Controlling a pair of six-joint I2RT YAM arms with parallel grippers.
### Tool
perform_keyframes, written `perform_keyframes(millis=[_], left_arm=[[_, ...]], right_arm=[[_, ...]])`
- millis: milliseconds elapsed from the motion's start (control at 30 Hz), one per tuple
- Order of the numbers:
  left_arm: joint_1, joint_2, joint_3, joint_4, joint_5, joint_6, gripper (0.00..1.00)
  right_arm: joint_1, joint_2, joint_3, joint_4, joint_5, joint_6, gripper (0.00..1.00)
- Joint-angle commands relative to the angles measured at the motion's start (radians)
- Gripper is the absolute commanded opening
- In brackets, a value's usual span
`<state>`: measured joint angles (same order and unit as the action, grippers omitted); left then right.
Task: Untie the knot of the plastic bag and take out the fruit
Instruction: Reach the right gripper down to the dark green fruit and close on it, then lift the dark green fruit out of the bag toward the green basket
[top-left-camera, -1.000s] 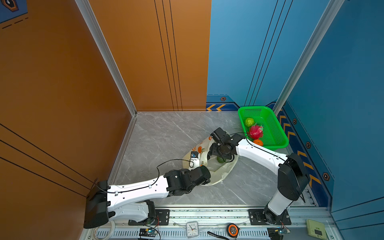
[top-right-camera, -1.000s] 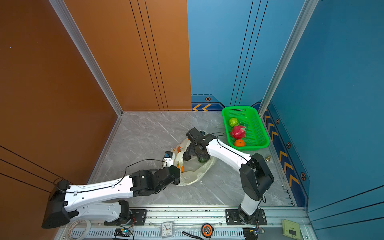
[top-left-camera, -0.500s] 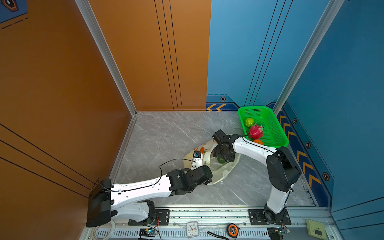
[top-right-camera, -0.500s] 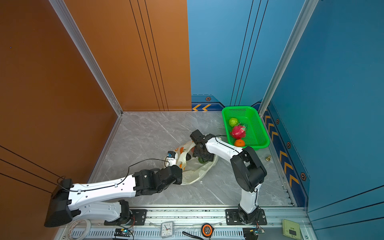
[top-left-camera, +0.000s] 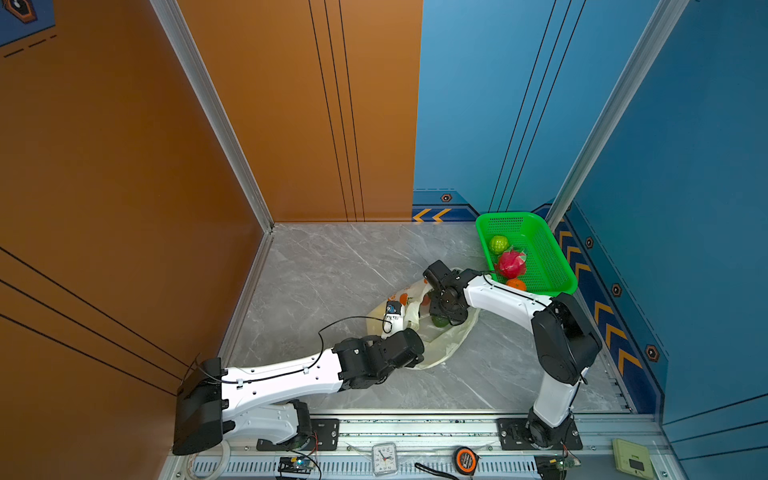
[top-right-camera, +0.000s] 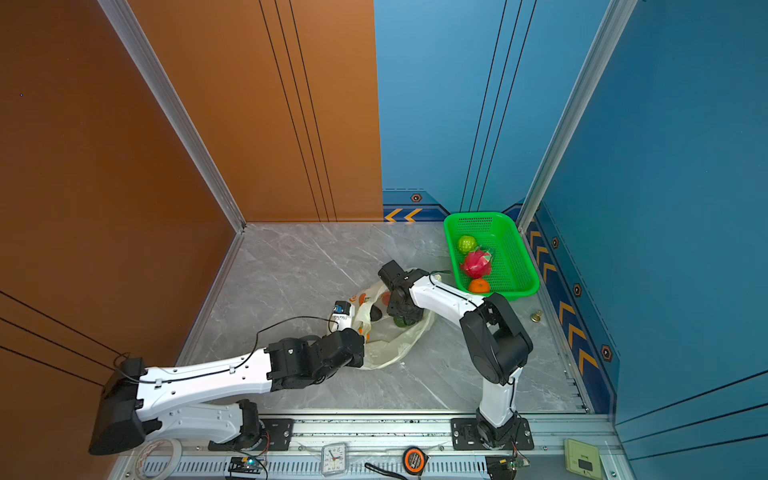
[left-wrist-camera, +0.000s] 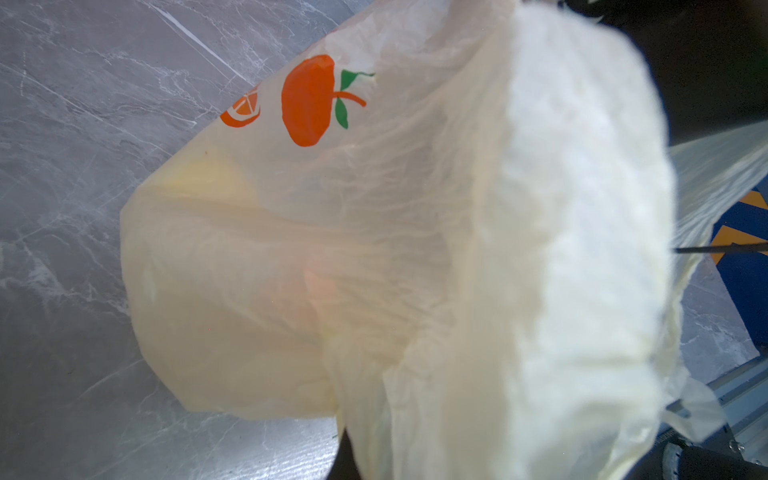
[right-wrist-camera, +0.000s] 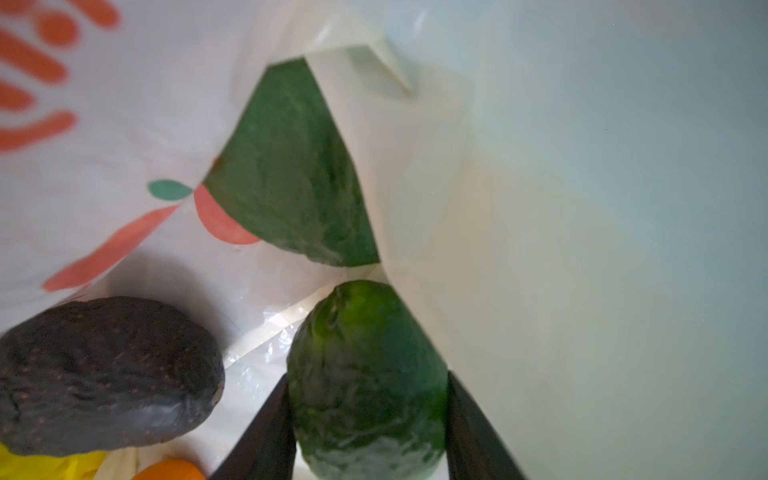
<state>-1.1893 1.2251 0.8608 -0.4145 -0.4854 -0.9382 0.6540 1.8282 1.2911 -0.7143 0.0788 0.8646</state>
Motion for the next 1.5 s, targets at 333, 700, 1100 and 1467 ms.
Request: perform_keyframes(millis=[333,700,1100,1467], left_arm=[[0.025,-0.044,0.006,0.002,-0.030,0.020,0.00],[0.039,-0.065,0.005,0.002,-0.037,0.036,0.00],[0.033,-0.069,-0.002,0.002,-0.032,0.047,0.00],[0.028,-0.054,0.019,-0.001,-0.045,0.056,0.00]], right_arm=[[0.124,-0.133,0.014,-0.063,-0.045,-0.019,0.36],[0.187,-0.294,0.123,-0.211,0.006,-0.007,0.36],[0.063,-0.309,0.444,-0.276,-0.027,-0.078,0.36],[-0.337,-0.257,0.609,-0.272,-0.131,-0.177,0.36]])
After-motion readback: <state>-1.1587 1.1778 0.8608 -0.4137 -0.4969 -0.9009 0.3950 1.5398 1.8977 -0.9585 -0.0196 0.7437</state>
